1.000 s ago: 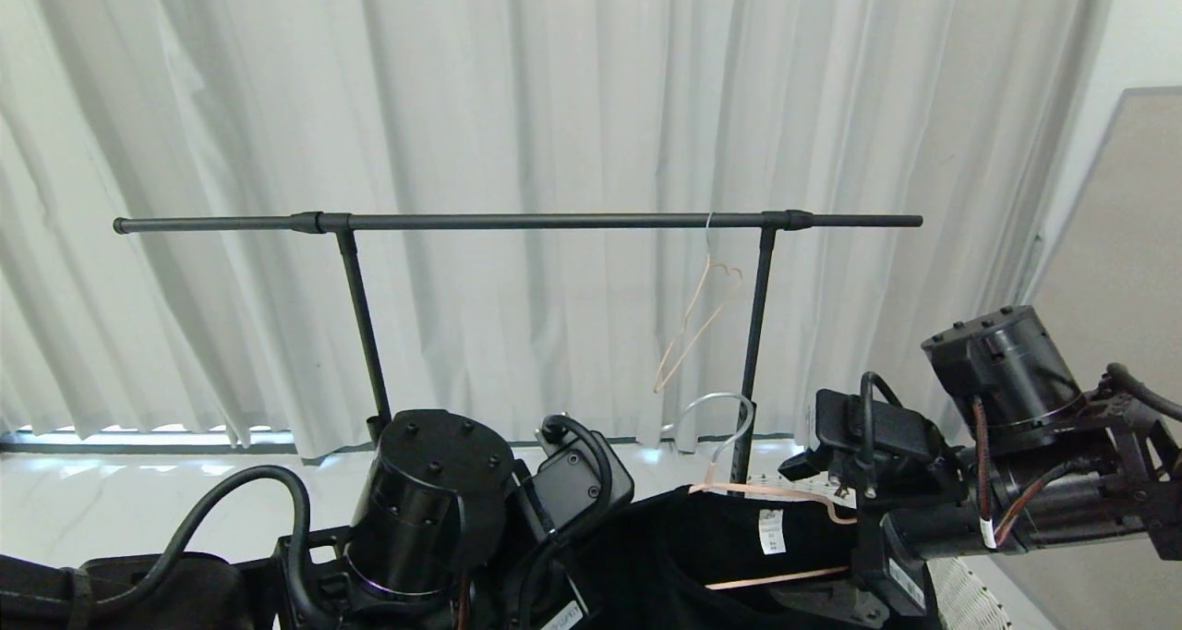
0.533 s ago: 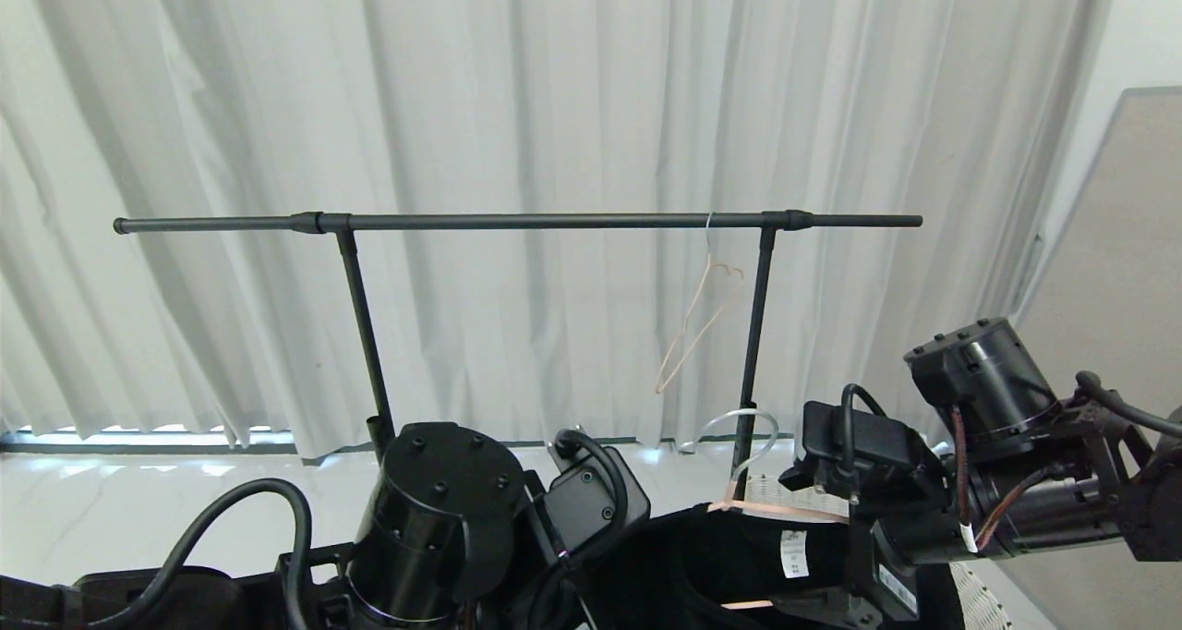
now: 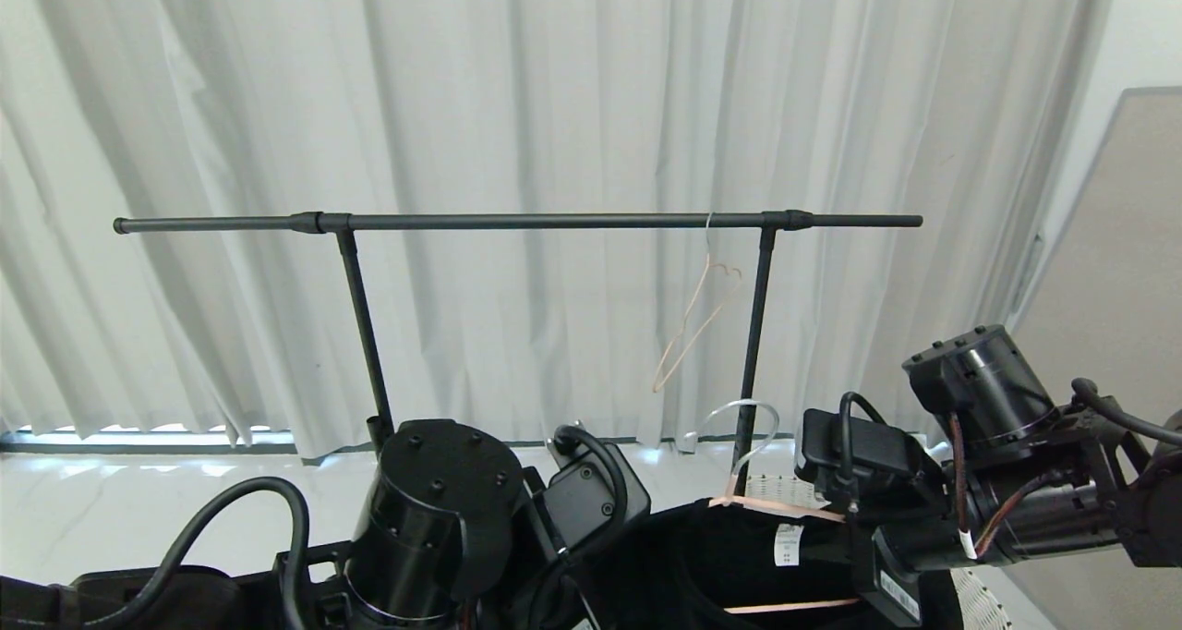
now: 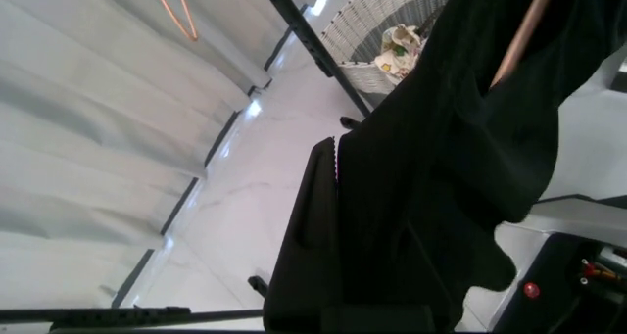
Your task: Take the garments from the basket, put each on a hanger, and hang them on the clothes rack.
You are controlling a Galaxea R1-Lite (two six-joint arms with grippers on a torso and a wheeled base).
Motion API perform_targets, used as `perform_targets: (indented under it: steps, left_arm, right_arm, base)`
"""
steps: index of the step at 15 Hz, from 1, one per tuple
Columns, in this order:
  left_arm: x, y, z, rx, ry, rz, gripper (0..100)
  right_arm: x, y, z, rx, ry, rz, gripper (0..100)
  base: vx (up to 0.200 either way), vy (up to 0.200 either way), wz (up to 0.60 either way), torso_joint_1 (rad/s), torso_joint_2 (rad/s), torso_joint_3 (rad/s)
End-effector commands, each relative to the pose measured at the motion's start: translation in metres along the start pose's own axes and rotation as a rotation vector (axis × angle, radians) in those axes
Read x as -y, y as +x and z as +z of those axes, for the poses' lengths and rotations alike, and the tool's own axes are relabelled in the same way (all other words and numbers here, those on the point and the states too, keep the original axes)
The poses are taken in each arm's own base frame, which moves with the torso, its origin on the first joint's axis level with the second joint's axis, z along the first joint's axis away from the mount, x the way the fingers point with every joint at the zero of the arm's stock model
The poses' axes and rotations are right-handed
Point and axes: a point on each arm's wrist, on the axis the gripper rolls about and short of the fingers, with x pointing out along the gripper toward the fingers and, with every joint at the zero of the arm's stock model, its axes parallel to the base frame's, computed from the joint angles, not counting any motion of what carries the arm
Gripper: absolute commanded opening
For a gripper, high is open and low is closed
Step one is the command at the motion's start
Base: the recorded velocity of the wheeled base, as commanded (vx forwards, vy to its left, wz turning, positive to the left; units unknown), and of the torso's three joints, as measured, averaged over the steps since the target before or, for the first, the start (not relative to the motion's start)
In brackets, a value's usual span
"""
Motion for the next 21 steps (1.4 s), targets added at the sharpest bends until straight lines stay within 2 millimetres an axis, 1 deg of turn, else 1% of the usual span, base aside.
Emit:
perform_targets:
  steps: [1,4,6,7,11,14,15,18,19,20,21]
  left_arm:
    - [0.0,0.0,0.001,0.015,-0.003,0.005,0]
    - [0.0,0.0,0.001,0.018,-0.003,0.005,0]
    - [0.0,0.001,0.001,0.017,-0.006,0.004,0]
    - [0.0,0.001,0.0,0.014,-0.011,0.006,100]
    - [-0.005,-0.001,0.0,0.018,-0.024,0.028,100]
    - [-0.003,-0.009,-0.006,0.011,-0.026,0.022,100]
    - [-0.004,-0.013,-0.013,-0.009,-0.031,0.029,100]
    - [-0.022,-0.02,-0.047,-0.123,-0.092,0.098,100]
    - [-0.025,-0.02,-0.051,-0.134,-0.102,0.111,100]
    - [-0.037,-0.022,-0.059,-0.161,-0.137,0.156,100]
    - [-0.041,-0.022,-0.061,-0.168,-0.148,0.166,100]
  right_arm:
    - [0.002,0.0,0.0,0.001,0.004,-0.007,0]
    - [0.003,0.0,0.001,0.046,-0.015,-0.032,0]
    - [0.002,-0.001,0.001,0.095,-0.066,-0.053,0]
    - [0.001,-0.004,0.0,0.115,-0.104,-0.063,0]
    - [-0.004,-0.019,0.001,0.158,-0.162,-0.099,0]
    - [0.006,-0.028,-0.004,0.189,-0.145,-0.173,0]
    - [0.009,-0.032,-0.005,0.2,-0.139,-0.198,0]
    - [0.01,-0.046,-0.007,0.224,-0.132,-0.236,0]
    - [0.009,-0.047,-0.007,0.228,-0.134,-0.238,0]
    - [0.008,-0.052,-0.006,0.242,-0.141,-0.248,0]
    - [0.007,-0.055,-0.005,0.25,-0.144,-0.253,0]
  base:
    - [0.0,0.0,0.0,0.0,0.0,0.0]
    - [0.0,0.0,0.0,0.0,0.0,0.0]
    - [0.0,0.0,0.0,0.0,0.0,0.0]
    - [0.0,0.0,0.0,0.0,0.0,0.0]
    - [0.0,0.0,0.0,0.0,0.0,0.0]
    - [0.0,0.0,0.0,0.0,0.0,0.0]
    - [0.0,0.0,0.0,0.0,0.0,0.0]
    - [0.0,0.0,0.0,0.0,0.0,0.0]
    - [0.0,0.0,0.0,0.0,0.0,0.0]
    - [0.0,0.0,0.0,0.0,0.0,0.0]
    - [0.0,0.0,0.0,0.0,0.0,0.0]
